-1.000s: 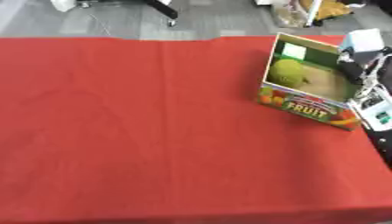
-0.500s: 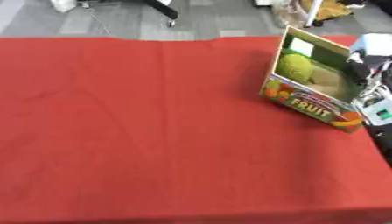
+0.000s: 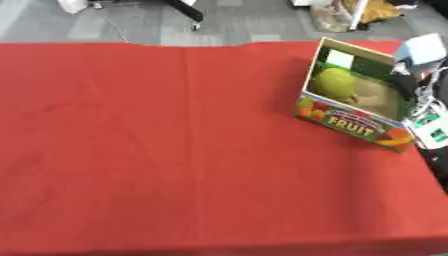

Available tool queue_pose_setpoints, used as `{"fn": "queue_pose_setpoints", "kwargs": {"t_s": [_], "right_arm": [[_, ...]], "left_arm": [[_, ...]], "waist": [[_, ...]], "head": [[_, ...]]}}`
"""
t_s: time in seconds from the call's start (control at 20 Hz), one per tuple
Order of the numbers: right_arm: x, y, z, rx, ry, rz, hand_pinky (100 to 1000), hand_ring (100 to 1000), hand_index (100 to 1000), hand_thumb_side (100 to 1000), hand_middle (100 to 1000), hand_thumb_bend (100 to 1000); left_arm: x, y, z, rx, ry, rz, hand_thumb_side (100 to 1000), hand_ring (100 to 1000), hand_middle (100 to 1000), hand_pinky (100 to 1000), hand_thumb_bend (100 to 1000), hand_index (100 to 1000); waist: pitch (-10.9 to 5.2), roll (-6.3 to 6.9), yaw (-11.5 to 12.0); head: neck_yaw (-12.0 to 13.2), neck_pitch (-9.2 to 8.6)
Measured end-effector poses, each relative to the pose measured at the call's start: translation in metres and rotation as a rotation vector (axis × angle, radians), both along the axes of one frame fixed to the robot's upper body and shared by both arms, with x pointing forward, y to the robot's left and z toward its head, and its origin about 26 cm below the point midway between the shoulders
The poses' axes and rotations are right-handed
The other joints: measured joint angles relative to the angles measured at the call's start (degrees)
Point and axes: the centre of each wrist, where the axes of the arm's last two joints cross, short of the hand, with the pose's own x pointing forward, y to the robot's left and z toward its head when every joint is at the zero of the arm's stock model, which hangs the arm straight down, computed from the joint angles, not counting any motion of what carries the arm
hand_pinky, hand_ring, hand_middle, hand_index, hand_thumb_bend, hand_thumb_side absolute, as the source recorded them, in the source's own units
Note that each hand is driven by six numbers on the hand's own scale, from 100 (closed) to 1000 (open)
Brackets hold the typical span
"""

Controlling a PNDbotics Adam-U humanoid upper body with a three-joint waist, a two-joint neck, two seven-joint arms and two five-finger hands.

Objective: Pick up the objects with one hand, pass them to the other hand, and then place them into the box on the other side of the table.

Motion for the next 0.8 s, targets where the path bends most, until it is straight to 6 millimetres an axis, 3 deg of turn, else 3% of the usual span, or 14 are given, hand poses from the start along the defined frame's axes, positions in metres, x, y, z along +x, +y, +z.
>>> {"fn": "queue_pose_setpoints", "kwargs": {"t_s": [0.45, 0.8], "right_arm": [[0.000, 0.045, 0.055, -0.196, 0.012, 0.326, 487, 582, 989, 637, 446, 306], [0.001, 0.063, 0.068, -0.262, 0.216, 0.458, 619, 721, 1000, 678, 609, 359]], "left_arm": [[-0.001, -0.001, -0.002, -0.001, 0.018, -0.002, 738, 723, 732, 896, 395, 821], [-0.001, -0.002, -0.003, -0.006, 0.026, -0.006, 741, 721, 729, 899, 395, 821]], "waist": [[0.00, -0.01, -0.3], [0.00, -0.01, -0.2]], "head": [[0.6, 0.00], [0.7, 0.00]]}}
